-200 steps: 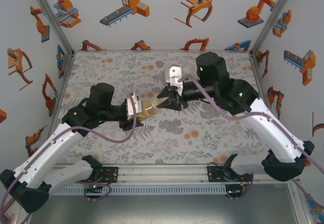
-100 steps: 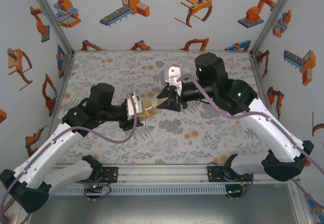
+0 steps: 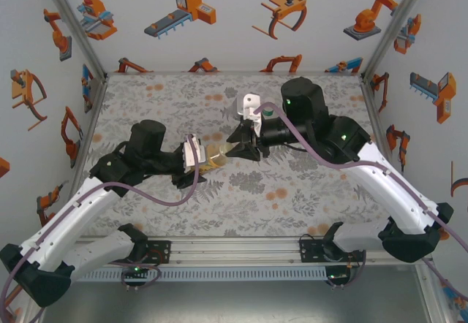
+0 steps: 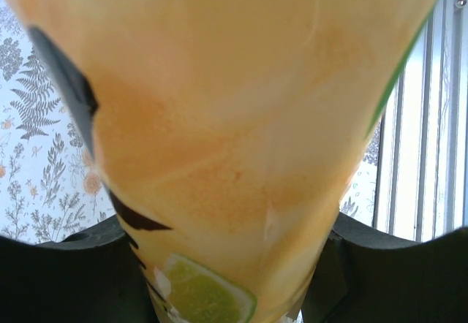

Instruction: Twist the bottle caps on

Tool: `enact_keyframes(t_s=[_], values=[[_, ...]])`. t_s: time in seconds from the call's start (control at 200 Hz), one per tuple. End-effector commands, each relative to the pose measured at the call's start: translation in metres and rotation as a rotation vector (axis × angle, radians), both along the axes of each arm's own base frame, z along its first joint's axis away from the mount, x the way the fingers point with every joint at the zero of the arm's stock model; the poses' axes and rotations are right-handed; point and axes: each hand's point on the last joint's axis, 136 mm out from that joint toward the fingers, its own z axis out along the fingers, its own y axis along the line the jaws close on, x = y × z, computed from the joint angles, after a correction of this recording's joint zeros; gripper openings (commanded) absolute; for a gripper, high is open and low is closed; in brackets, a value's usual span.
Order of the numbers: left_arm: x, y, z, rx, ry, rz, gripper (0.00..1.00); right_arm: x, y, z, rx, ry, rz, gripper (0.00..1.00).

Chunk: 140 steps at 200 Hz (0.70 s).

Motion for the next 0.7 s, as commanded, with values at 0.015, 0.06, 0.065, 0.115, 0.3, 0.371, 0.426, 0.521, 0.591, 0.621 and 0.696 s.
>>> enact_keyframes(t_s=[0.015, 0.06, 0.065, 0.115, 0.3, 0.371, 0.426, 0.521, 0.591, 0.621, 0.696], values=[[0.002, -0.005, 0.01, -0.028, -0.025, -0.014, 0.11, -0.007, -0.001, -0.002, 0.006, 0.061, 0.001, 0.36], [0.002, -0.005, 0.01, -0.029, -0.024, -0.014, 0.11, -0.008, -0.001, -0.002, 0.005, 0.071, -0.003, 0.36], [0.003, -0.005, 0.01, -0.028, -0.023, -0.013, 0.11, -0.008, -0.001, -0.002, 0.006, 0.071, -0.003, 0.36], [0.003, -0.006, 0.011, -0.029, -0.022, -0.013, 0.11, -0.009, -0.001, -0.003, 0.003, 0.087, -0.009, 0.36], [0.007, -0.009, 0.012, -0.032, -0.026, -0.012, 0.11, 0.007, 0.0, -0.01, 0.006, 0.224, -0.148, 0.18], [0.01, -0.01, 0.011, -0.029, -0.029, -0.004, 0.11, 0.021, -0.001, -0.014, 0.019, 0.329, -0.268, 0.11], [0.014, -0.012, 0.01, -0.027, -0.028, 0.009, 0.1, 0.033, -0.004, -0.019, 0.031, 0.435, -0.373, 0.06], [0.023, -0.014, 0.009, -0.022, -0.028, 0.04, 0.1, 0.048, -0.011, -0.035, 0.031, 0.657, -0.557, 0.0], [0.03, -0.015, 0.008, -0.017, -0.034, 0.065, 0.1, 0.059, -0.021, -0.051, 0.029, 0.84, -0.73, 0.0], [0.033, -0.015, 0.007, -0.013, -0.035, 0.076, 0.1, 0.064, -0.027, -0.059, 0.033, 0.927, -0.813, 0.01], [0.039, -0.016, 0.004, -0.004, -0.043, 0.092, 0.1, 0.065, -0.035, -0.078, 0.048, 1.139, -0.944, 0.02]])
